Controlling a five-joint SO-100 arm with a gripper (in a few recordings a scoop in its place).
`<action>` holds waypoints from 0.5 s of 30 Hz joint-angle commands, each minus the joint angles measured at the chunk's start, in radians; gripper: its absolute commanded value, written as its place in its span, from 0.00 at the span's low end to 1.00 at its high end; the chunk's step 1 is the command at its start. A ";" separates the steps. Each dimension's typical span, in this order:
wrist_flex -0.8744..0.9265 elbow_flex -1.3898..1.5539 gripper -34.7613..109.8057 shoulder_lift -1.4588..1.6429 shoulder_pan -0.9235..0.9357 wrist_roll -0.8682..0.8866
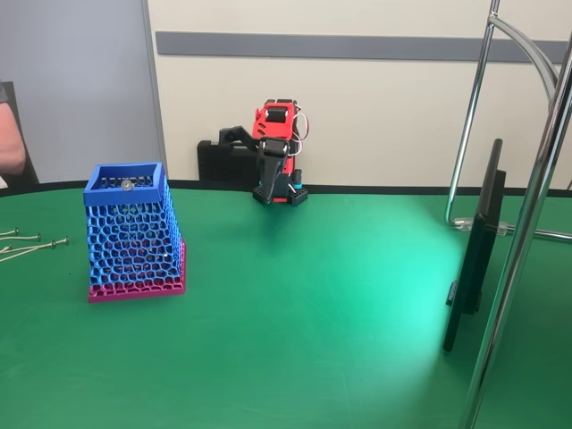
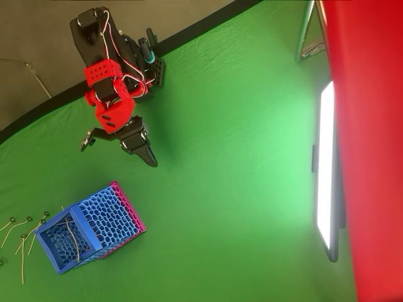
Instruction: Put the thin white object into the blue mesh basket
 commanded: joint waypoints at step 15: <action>0.117 0.215 0.24 0.351 -0.011 0.005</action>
